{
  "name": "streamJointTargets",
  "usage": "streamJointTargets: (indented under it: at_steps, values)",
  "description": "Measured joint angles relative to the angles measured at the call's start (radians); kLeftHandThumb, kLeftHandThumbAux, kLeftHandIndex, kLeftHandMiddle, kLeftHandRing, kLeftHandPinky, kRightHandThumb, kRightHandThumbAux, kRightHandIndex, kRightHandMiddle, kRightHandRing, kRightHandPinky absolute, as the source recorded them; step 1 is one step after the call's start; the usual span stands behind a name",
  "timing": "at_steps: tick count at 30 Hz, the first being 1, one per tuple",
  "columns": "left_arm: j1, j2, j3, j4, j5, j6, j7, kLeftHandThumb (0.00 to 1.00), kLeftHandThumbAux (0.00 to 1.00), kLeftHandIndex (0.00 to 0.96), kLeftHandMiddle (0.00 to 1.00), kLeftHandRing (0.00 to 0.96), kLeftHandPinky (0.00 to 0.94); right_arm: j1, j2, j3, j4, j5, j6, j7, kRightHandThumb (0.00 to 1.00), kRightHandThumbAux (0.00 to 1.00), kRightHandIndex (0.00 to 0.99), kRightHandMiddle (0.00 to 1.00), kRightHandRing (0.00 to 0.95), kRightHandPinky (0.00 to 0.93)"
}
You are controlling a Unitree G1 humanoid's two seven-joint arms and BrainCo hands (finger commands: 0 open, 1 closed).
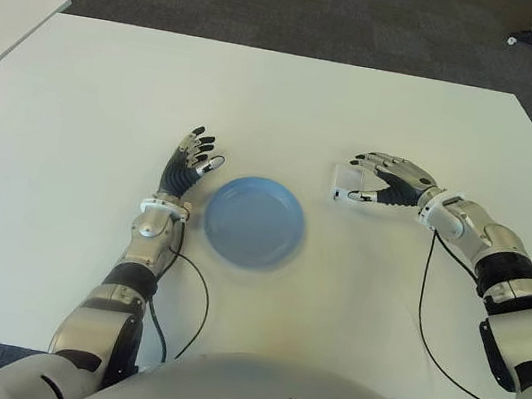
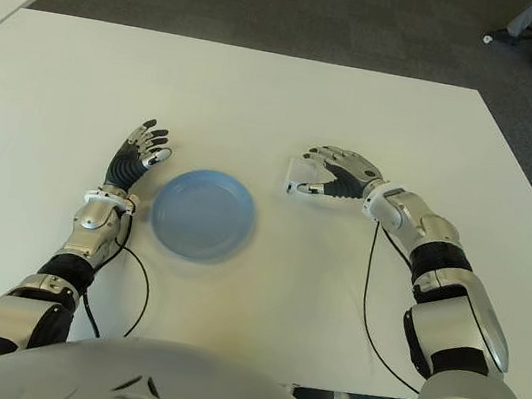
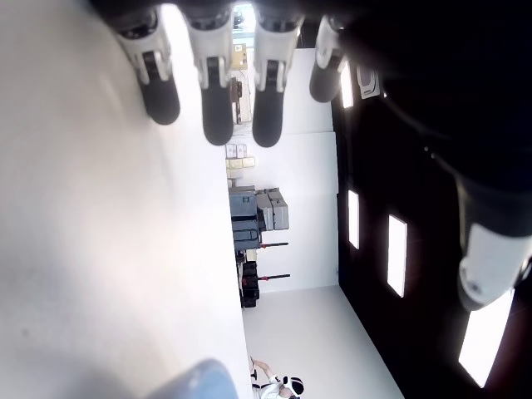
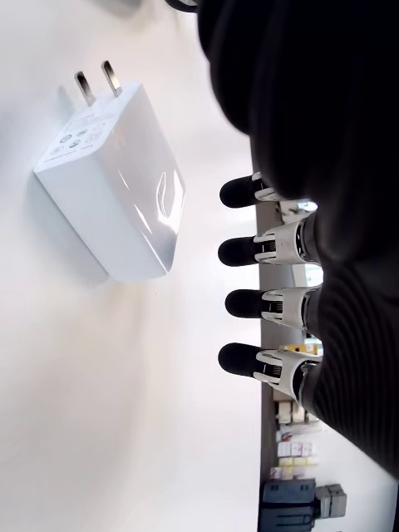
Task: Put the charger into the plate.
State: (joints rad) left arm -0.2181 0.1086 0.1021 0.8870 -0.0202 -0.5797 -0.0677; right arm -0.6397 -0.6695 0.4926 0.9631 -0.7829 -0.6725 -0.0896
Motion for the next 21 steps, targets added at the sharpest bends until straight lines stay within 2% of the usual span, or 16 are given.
streamJointTargets:
  at_steps: [8,21]
  values:
    - [0.0,0.0,0.0,0.0,0.0,0.001,0.0,0.0,0.582,0.075,0.195,0.189,0.161,-0.038,0.062,0.003,0.131,0.0,0.039,-0.101,0.339,0.156,0.0,0.0,0.0,0.0]
    - [0.0,0.001,-0.001,-0.001,0.002,0.002,0.0,0.0,0.577,0.066,0.192,0.187,0.169,-0.053,0.111,-0.004,0.206,0.037,0.04,-0.181,0.347,0.147,0.0,0.0,0.0,0.0]
